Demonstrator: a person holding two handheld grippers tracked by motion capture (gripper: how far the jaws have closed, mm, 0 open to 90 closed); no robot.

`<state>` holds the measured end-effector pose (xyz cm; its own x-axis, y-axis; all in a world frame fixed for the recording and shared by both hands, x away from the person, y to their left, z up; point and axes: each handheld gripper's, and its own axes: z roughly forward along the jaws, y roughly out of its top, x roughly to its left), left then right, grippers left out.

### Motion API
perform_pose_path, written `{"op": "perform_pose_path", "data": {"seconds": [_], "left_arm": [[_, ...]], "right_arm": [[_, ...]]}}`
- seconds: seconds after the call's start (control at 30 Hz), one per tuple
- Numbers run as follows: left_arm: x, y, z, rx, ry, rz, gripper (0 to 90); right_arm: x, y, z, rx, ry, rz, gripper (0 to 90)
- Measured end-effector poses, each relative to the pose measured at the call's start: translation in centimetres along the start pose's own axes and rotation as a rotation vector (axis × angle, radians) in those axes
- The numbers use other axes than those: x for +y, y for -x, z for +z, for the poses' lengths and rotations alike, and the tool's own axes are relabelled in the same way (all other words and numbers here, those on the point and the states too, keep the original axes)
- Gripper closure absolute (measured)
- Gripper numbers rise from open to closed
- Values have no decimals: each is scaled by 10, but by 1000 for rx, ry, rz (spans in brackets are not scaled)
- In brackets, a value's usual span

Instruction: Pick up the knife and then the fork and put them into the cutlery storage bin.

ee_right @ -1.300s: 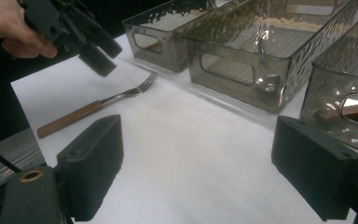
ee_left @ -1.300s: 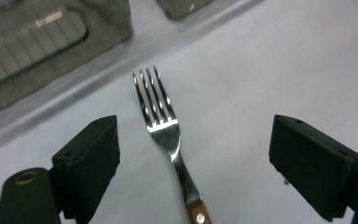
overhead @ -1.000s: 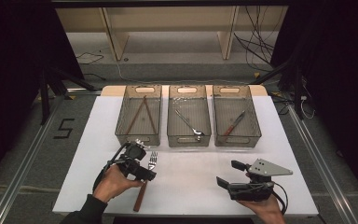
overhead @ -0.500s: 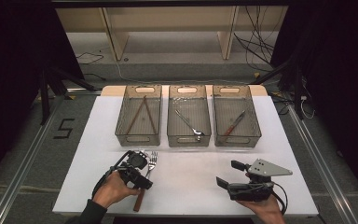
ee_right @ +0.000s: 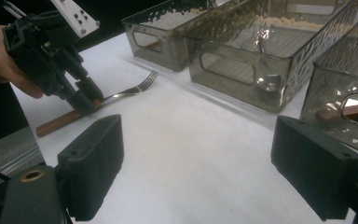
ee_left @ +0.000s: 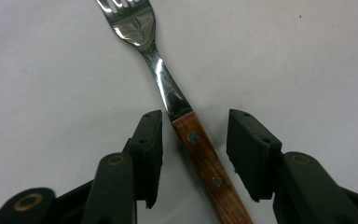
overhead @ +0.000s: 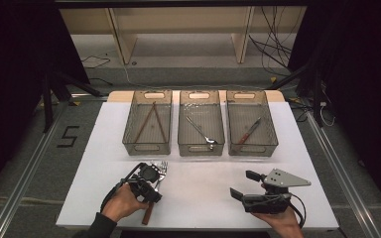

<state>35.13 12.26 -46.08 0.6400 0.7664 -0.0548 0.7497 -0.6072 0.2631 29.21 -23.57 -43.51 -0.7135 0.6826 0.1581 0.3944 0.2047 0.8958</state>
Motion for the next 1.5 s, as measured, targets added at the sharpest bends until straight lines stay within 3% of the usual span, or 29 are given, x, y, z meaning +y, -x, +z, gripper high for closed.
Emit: {"op": "perform_pose_path", "data": {"seconds": [0.27,0.93,1.17,1.3,1.5], "left_arm": [[-1,1,1,29,3,16,630],[-2,-2,1,25,34,13,760],[-2,-3,1,20,42,29,770],[-3,-5,0,40,52,30,772],[-3,-8,-4,26,78,36,772]], "right_arm": [[0,0,0,0,1,-1,180],[0,0,0,-3,-2,-4,182],[0,0,0,-2,-4,-6,182],[0,0,0,-1,0,-5,182],[0,0,0,-2,-1,-6,182]]}}
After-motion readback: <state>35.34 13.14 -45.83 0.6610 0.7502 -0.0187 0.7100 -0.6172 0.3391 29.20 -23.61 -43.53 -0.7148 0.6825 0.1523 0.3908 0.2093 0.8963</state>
